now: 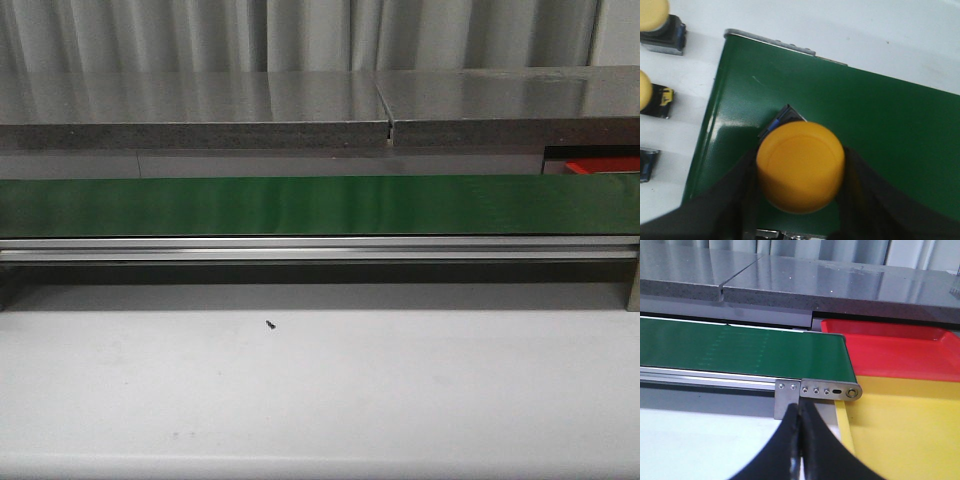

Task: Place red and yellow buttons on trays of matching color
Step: 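Grasp the yellow button with the left gripper and set it on the belt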

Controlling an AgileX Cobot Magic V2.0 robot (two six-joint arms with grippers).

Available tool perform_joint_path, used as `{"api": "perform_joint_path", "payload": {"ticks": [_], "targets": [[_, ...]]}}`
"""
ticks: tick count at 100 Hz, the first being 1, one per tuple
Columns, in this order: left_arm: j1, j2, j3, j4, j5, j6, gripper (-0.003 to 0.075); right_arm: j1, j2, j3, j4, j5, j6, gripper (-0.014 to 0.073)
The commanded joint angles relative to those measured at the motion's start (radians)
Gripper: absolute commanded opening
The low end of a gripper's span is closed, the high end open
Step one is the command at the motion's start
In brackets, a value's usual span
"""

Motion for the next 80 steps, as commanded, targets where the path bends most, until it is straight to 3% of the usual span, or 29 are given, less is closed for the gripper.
{"api": "perform_joint_path", "payload": {"ticks": [1, 23, 32, 42, 54, 61, 80], "targets": [[-0.019, -0.031, -0.043, -0.01, -0.019, -0.007, -0.0018, -0.002, -0.017, -0.001, -0.006, -0.085, 0.001, -0.0099], [-0.026, 0.019, -0.043, -0.002, 0.016, -0.007, -0.0016, -0.002, -0.017, -0.001, -0.006, -0.085, 0.001, -0.0099], [-0.026, 0.021, -0.043, 0.004, 0.022, -0.005, 0.0034, -0.002, -0.017, -0.001, -0.006, -0.085, 0.001, -0.0099], [-0.026, 0.019, -0.043, 0.004, 0.021, 0.004, 0.0217, -0.002, -0.017, -0.001, -0.006, -0.085, 0.001, -0.0099], [-0.026, 0.019, -0.043, 0.003, 0.026, 0.004, 0.0579, -0.002, -0.017, -0.001, -0.006, -0.085, 0.001, -0.0099], [-0.026, 0.015, -0.047, 0.003, 0.03, 0.004, 0.0717, -0.002, -0.017, -0.001, -0.006, -0.085, 0.001, -0.0099], [-0.026, -0.025, -0.08, -0.034, 0.038, 0.004, 0.0632, -0.002, -0.017, -0.001, -0.006, -0.085, 0.001, -0.0099]]}}
